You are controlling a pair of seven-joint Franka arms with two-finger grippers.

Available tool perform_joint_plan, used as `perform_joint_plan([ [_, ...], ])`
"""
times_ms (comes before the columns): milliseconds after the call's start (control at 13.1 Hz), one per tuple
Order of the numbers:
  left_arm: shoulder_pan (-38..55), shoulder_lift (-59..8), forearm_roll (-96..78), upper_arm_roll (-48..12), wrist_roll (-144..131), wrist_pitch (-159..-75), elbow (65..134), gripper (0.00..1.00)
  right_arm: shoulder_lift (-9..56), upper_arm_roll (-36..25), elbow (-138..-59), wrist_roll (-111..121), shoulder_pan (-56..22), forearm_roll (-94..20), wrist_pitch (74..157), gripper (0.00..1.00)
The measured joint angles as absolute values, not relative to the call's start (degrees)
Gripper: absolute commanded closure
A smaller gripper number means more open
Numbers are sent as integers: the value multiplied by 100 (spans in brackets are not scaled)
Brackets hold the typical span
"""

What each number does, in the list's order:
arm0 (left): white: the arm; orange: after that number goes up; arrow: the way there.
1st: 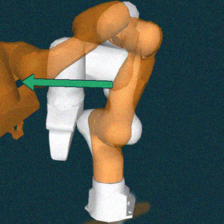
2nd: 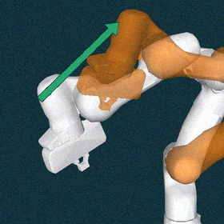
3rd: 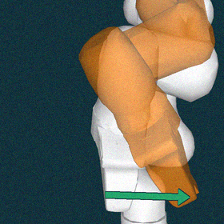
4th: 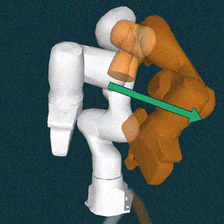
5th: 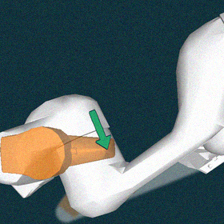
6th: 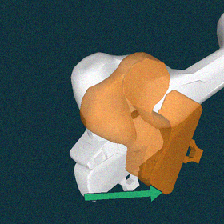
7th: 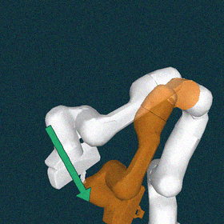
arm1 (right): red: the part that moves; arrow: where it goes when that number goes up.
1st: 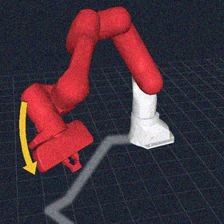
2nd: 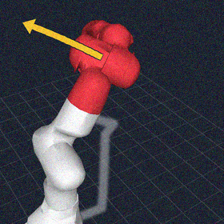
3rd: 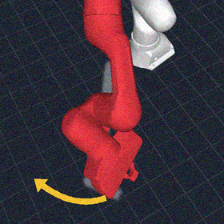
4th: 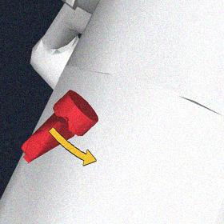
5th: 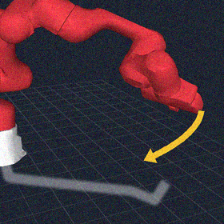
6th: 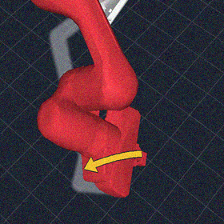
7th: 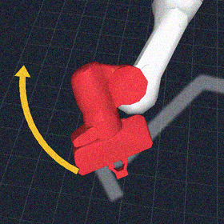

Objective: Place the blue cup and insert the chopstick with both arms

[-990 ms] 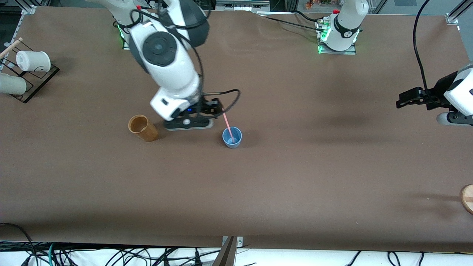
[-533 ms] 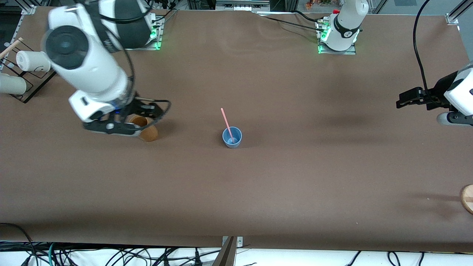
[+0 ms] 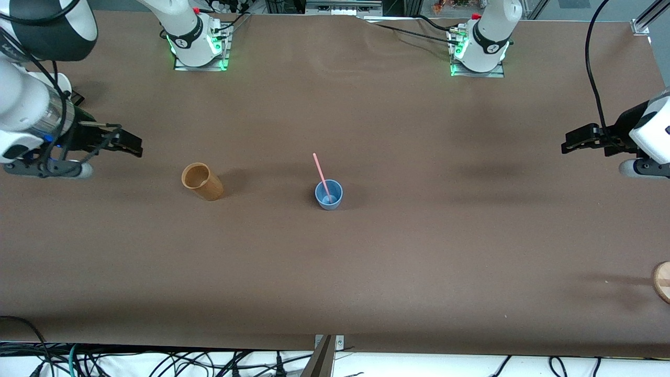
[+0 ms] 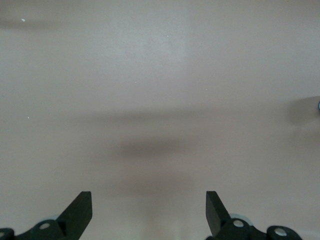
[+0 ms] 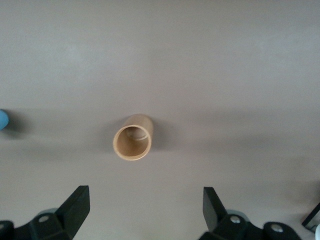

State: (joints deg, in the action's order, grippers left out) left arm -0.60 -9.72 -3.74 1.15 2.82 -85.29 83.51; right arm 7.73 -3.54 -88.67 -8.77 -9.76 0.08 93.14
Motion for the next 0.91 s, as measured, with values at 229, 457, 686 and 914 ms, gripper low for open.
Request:
perform_joint_plan([
  [229,-59,-1040,-374,107,282,-8535,8349,0,428,-94,-9269,-878,-515,39,9640,0],
  [457,-58,-1056,-374,90,282,-8540,8343,0,314,-74,-9401,-877,-464,41,9772,0],
  [686,-58,-1056,-374,74,282,-8540,8336,0,180,-74,-9576,-875,-435,41,9923,0],
  [914,-58,-1057,-374,74,282,-8540,8334,0,19,-73,-9722,-873,-382,41,9942,0],
])
